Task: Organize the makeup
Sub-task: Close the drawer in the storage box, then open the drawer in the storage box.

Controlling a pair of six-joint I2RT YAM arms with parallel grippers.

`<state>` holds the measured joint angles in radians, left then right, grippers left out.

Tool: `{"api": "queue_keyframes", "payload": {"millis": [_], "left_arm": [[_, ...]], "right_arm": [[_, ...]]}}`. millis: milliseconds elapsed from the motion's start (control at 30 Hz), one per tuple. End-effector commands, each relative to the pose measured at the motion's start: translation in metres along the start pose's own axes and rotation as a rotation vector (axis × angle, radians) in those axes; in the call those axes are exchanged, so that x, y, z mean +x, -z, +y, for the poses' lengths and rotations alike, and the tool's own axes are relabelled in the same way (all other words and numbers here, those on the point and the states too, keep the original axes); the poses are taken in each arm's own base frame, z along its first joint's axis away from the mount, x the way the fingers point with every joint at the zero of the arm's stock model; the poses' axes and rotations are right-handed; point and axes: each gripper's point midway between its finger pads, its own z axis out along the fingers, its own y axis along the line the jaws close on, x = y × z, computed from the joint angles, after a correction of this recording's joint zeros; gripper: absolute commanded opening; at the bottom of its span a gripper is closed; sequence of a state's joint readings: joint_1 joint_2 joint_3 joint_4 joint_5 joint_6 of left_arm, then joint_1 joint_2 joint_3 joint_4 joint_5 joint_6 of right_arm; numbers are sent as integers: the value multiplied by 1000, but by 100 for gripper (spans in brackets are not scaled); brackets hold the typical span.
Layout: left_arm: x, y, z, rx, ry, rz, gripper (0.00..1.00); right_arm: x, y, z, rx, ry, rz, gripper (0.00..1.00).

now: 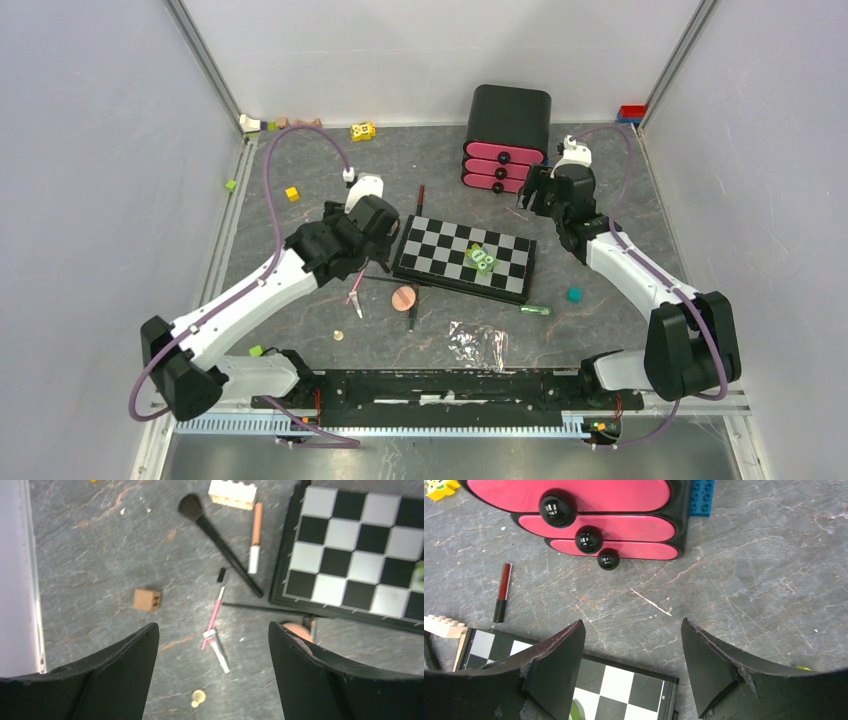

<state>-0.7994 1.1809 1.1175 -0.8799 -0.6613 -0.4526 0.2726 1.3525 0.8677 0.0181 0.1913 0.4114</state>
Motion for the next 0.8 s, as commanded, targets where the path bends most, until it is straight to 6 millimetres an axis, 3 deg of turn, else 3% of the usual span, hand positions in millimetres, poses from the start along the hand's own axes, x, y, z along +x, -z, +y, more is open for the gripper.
{"api": "queue_keyframes", "payload": {"millis": [0,200,300,500,633,767], "left_arm": [[-50,2,-31,66,137,-56,86],[-97,11,-43,102,158,-134,89],[-110,8,-39,129,183,-154,94],[-124,-31,2,206,364,-102,95],[-138,-42,22,131,276,-136,94],[-133,-52,37,47,196,-152,93]], "right_arm": [[-17,6,19,-100,-6,-42,77],[-5,2,34,-203,-13,-32,77],[0,-1,33,-202,-7,-17,77],[10,-8,39,-233,-10,6,74],[16,-16,47,-262,-62,2,72],[13,-27,56,-253,-86,-14,71]]}}
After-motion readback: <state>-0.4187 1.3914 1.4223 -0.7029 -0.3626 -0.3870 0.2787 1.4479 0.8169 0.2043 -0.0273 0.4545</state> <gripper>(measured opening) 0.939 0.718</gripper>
